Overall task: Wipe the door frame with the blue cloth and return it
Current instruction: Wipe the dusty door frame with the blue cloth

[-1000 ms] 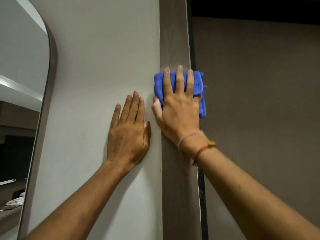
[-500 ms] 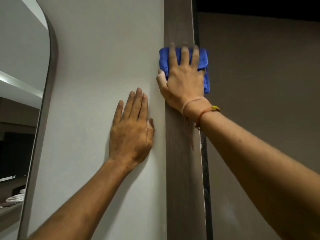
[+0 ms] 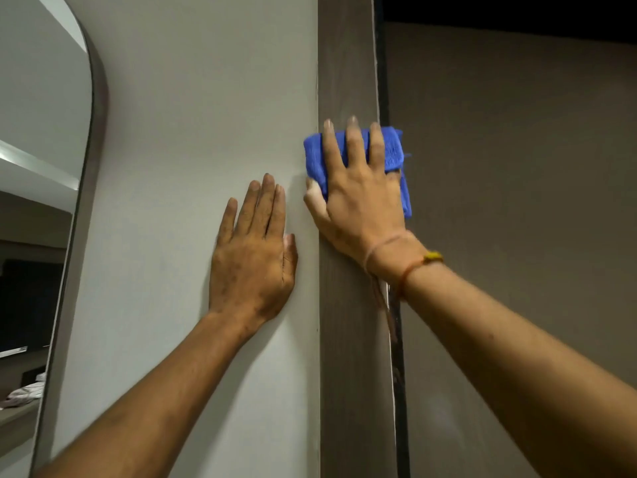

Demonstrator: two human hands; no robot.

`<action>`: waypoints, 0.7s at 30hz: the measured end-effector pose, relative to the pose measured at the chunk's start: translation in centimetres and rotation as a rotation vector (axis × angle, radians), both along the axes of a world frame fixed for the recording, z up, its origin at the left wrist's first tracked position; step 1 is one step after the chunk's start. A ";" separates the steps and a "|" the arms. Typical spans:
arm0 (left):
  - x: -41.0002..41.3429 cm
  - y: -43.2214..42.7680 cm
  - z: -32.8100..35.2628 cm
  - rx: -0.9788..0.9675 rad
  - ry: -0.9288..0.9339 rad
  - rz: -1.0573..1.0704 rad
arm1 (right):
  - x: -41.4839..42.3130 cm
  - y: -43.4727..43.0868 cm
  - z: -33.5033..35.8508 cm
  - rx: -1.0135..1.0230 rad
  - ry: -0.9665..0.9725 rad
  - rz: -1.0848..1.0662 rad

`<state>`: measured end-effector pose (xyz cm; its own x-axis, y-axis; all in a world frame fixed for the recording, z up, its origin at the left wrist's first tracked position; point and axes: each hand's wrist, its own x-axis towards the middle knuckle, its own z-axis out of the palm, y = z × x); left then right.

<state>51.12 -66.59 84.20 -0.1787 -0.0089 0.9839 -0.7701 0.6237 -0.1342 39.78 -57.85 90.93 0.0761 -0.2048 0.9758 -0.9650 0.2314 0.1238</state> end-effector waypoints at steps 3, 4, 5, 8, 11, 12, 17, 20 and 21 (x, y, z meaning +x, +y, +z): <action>0.1 -0.2 0.1 -0.012 0.000 -0.002 | 0.8 -0.8 0.9 -0.062 -0.044 0.006; 0.1 -0.3 0.0 -0.013 -0.008 0.003 | 0.7 -1.0 -0.4 -0.077 -0.041 0.013; 0.2 -0.4 -0.1 -0.014 -0.019 0.010 | 0.5 -1.0 -2.5 -0.088 -0.037 0.025; 0.4 -0.7 -0.2 -0.026 -0.028 0.019 | 0.1 -0.6 -9.3 -0.074 -0.034 0.059; 0.4 -0.7 -0.3 -0.028 -0.024 0.018 | -0.5 -0.3 -10.3 -0.025 -0.011 0.050; 0.4 -0.6 -0.3 -0.026 -0.023 0.022 | -0.6 -0.2 -9.2 -0.011 0.004 0.041; 0.4 -0.6 -0.3 -0.026 -0.030 0.037 | -0.4 -0.5 -0.6 -0.043 -0.015 0.015; 0.5 -0.5 -0.3 -0.029 -0.033 0.031 | 0.2 -1.1 -1.4 -0.100 -0.039 0.034; 0.5 -0.6 -0.3 -0.029 -0.037 0.030 | 0.2 -1.1 -3.4 -0.114 -0.046 0.049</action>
